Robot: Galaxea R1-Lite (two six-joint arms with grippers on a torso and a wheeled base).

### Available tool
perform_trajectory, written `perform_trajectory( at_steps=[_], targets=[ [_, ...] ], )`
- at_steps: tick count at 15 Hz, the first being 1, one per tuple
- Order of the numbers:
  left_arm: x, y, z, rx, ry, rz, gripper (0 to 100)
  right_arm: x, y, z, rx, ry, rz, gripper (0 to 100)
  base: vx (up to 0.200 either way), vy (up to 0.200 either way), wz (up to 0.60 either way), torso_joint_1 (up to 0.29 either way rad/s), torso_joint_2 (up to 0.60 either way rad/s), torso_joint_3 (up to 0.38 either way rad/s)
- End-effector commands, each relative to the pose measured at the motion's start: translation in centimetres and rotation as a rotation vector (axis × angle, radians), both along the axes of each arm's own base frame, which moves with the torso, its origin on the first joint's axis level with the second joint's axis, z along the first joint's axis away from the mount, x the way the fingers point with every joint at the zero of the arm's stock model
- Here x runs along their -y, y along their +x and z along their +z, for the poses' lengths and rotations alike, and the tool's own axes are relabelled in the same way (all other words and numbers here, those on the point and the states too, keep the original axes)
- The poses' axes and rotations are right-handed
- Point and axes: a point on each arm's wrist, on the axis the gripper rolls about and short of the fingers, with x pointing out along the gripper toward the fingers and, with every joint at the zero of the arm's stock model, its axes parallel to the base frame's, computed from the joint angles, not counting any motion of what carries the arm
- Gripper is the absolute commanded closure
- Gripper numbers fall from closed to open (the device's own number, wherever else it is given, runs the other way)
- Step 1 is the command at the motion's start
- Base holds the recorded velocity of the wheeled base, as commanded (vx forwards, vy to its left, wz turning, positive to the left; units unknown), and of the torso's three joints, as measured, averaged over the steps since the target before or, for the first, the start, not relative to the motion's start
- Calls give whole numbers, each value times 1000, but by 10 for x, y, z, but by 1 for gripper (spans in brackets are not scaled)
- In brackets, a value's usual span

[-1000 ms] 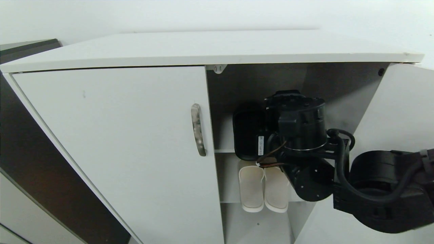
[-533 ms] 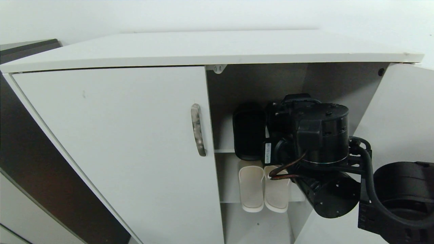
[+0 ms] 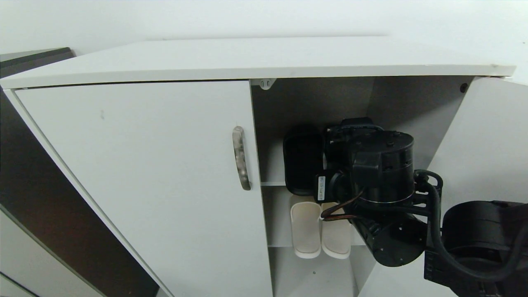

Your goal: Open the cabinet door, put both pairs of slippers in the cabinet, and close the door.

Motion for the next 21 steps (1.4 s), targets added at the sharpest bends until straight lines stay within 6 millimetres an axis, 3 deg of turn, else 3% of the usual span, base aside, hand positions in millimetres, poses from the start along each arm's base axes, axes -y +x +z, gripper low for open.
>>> perform_trajectory(
  at_steps=[1,21],
  targets=[
    [0,0,0,-1,0,-1,100,-2,1,-8,-14,-25,-5,100,-200,0,0,-2,7,-2],
    [0,0,0,0,-2,1,100,2,0,-23,-17,-32,1,100,-200,0,0,2,2,3]
  ],
)
